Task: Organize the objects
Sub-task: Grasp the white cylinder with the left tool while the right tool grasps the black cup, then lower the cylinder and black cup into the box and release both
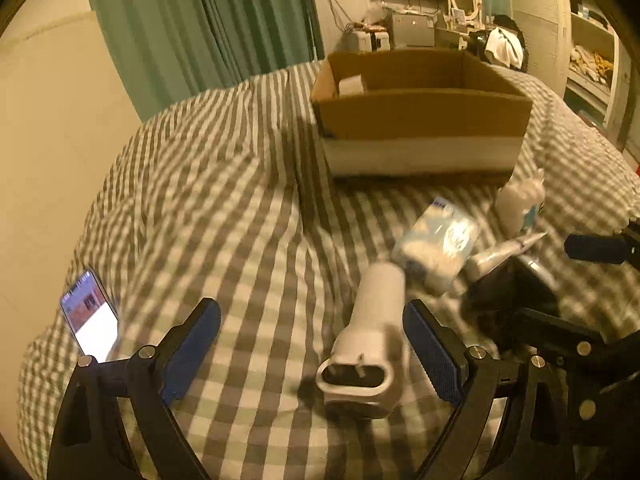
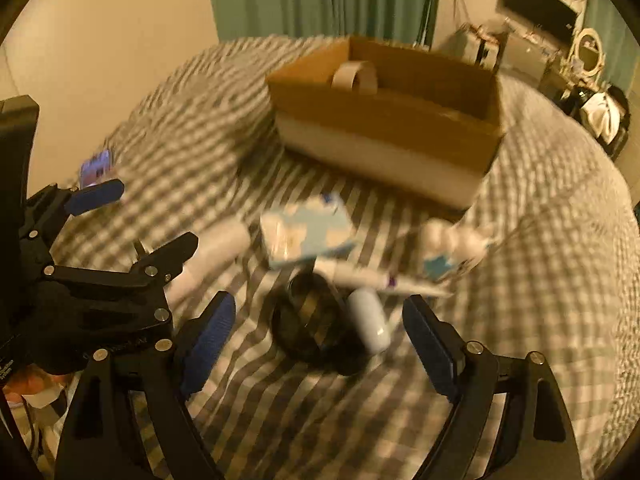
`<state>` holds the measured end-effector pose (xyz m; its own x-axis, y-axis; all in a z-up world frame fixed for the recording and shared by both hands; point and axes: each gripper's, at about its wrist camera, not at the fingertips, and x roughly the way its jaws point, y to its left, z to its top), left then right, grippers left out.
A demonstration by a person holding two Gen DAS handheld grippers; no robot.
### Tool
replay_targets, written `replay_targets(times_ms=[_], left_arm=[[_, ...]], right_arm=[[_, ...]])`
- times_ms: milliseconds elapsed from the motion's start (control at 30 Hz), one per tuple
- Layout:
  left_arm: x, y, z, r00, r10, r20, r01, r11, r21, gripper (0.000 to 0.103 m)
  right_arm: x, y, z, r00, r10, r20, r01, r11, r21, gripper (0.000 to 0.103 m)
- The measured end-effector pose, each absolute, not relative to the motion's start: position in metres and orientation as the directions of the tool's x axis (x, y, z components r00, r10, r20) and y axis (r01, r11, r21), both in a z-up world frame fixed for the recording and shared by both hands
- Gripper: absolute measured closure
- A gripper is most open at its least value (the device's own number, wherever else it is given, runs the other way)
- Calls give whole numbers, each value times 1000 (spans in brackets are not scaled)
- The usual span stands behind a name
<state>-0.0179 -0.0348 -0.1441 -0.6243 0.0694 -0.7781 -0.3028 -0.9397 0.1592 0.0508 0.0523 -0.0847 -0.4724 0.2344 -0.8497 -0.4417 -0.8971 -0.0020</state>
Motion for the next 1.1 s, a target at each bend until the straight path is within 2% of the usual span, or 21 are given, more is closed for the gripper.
replay_targets(times_ms=[67, 133, 267, 433, 467, 533, 600, 633, 867, 1100], left_arm=[[-20, -37, -150, -602, 93, -793, -315, -940, 129, 8], [-21, -36, -152, -597, 110, -795, -327, -938, 116, 9], [-22, -31, -160, -570, 128, -812, -363, -925, 109, 19], [-26, -32, -166, -531, 161, -832, -393, -916, 74, 21], [-24, -30, -167, -530, 163, -832, -406, -911, 80, 25], [-21, -24, -170, -508, 174, -844, -438, -895, 79, 39], [-20, -20, -176, -483, 178, -857, -461, -884, 75, 56], [-20, -19, -178, -468, 185, -864, -471, -880, 67, 58], [-11, -19, -171, -479, 180, -859, -450, -891, 64, 58], [6, -21, -137, -488, 240, -839, -455, -891, 9, 58]], right_arm=[[48, 52, -95, -451, 223, -864, -440, -898, -2, 29], [44, 52, -107, -427, 194, -883, -430, -903, 9, 42], [35, 47, -116, -406, 211, -889, -409, -912, -29, 44], [29, 55, -128, -380, 169, -909, -409, -912, 1, 46], [29, 56, -132, -361, 167, -917, -416, -910, -2, 48], [32, 54, -131, -363, 178, -915, -416, -909, -12, 49], [37, 50, -125, -382, 185, -906, -412, -911, -13, 50], [39, 50, -123, -391, 187, -901, -414, -910, -10, 51], [63, 47, -91, -476, 227, -850, -455, -890, 16, 53], [78, 41, -64, -533, 258, -806, -458, -889, 18, 56]])
